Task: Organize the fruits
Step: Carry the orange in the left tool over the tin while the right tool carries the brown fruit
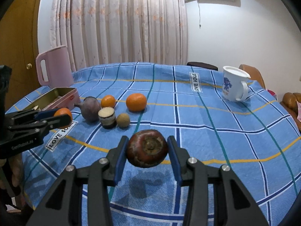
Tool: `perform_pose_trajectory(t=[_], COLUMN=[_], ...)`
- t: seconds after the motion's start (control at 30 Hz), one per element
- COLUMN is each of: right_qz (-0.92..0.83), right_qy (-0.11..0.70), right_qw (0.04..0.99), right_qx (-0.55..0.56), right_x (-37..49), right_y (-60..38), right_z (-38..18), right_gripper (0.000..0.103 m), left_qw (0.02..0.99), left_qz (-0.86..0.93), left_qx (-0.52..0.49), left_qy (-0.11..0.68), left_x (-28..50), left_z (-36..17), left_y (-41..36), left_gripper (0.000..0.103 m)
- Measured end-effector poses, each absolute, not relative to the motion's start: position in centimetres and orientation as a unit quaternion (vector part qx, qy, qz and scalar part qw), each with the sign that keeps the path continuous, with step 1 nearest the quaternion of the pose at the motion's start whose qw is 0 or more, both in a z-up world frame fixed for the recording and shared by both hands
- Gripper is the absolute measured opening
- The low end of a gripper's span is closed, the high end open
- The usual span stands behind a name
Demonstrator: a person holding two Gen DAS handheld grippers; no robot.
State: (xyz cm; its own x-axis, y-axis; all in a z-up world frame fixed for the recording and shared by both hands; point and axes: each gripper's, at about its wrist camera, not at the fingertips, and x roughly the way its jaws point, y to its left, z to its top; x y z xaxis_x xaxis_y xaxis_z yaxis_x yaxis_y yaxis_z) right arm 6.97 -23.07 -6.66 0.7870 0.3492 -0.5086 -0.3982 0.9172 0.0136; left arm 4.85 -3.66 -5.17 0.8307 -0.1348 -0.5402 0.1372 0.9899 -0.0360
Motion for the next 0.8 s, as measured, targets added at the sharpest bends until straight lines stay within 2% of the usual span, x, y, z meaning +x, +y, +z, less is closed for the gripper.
perform_pose_trajectory(t=[0.8], right_qz=[0.196], right_qy=[0.219], right_qw=[0.955], right_qx=[-0.041], right_x=[5.8], right_y=[-23.6], right_z=[-6.1], right_gripper=[0.045], left_qw=[0.970], left_qz=[-0.047], left_qx=[-0.005], left_qy=[0.239], left_x=[3.5], left_z=[-4.3], left_y=[-3.3], left_gripper=[0.037])
